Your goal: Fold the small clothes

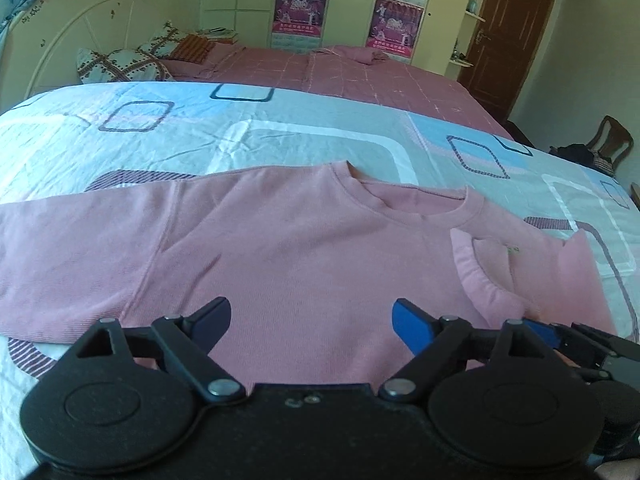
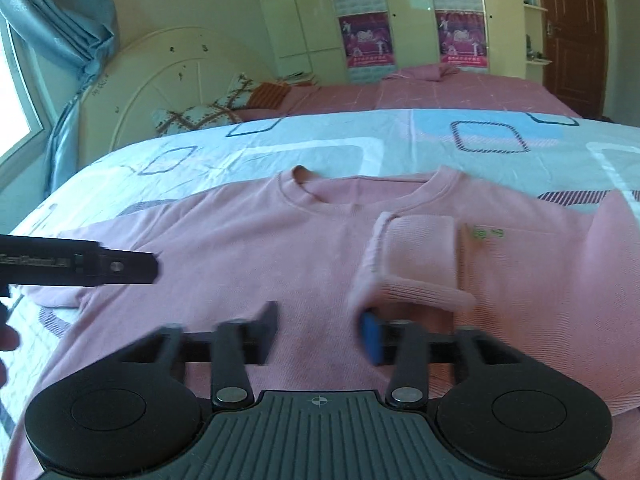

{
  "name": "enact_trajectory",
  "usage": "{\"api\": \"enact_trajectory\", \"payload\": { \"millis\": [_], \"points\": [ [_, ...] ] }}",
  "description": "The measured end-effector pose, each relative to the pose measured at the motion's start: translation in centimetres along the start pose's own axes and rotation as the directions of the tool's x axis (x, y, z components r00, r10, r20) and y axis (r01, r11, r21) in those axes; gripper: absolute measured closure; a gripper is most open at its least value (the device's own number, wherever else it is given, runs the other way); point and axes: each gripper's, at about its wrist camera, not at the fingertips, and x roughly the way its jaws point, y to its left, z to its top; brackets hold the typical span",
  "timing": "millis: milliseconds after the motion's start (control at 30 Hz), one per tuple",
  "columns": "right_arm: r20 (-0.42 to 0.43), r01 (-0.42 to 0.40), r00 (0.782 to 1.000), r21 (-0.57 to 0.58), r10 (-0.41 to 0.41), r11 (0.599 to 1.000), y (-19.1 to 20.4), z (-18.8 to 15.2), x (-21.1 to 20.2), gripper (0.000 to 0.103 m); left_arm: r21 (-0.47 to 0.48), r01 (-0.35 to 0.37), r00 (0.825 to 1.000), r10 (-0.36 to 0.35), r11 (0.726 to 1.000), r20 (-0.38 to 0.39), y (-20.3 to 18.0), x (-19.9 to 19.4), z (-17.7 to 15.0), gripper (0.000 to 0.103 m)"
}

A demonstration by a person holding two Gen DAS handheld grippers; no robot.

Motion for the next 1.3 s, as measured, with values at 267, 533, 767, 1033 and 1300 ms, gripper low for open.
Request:
{"api": "enact_trajectory", "payload": {
  "millis": [267, 533, 767, 1033, 1300],
  "points": [
    [0.006, 0.067, 0.998, 0.053, -0.067, 0.996, -3.6, -1.2, -4.8, 0.049, 0.167, 0.162, 0.987, -0.158, 0.973, -0.038, -6.2, 1.5, -1.4, 0.016],
    [-0.014, 0.331, 0.942, 0.191, -0.335, 0.924, -11.4, -4.3, -10.2, 0.049, 0.355, 0.071, 0.997, -0.067, 0.932, -0.023, -12.9, 6.2, -4.1, 0.03],
    [-0.05, 0.42, 0.906, 0.226, -0.42, 0.879, -14.7, -6.2, -11.2, 0.049, 0.277, 0.068, 0.993, -0.091, 0.958, 0.069, -11.9, 8.1, -2.8, 0.063],
    [-0.037, 0.384, 0.922, 0.218, -0.386, 0.897, -14.9, -5.2, -8.7, 0.049, 0.06, 0.167, 0.972, -0.174, 0.984, 0.16, -7.8, 5.9, -0.1, 0.093],
    [-0.029, 0.366, 0.928, 0.246, -0.371, 0.898, -15.4, -3.9, -7.0, 0.09, -0.004, 0.084, 0.965, -0.081, 0.996, 0.251, -3.2, 3.7, -0.2, 0.093]
  ]
}}
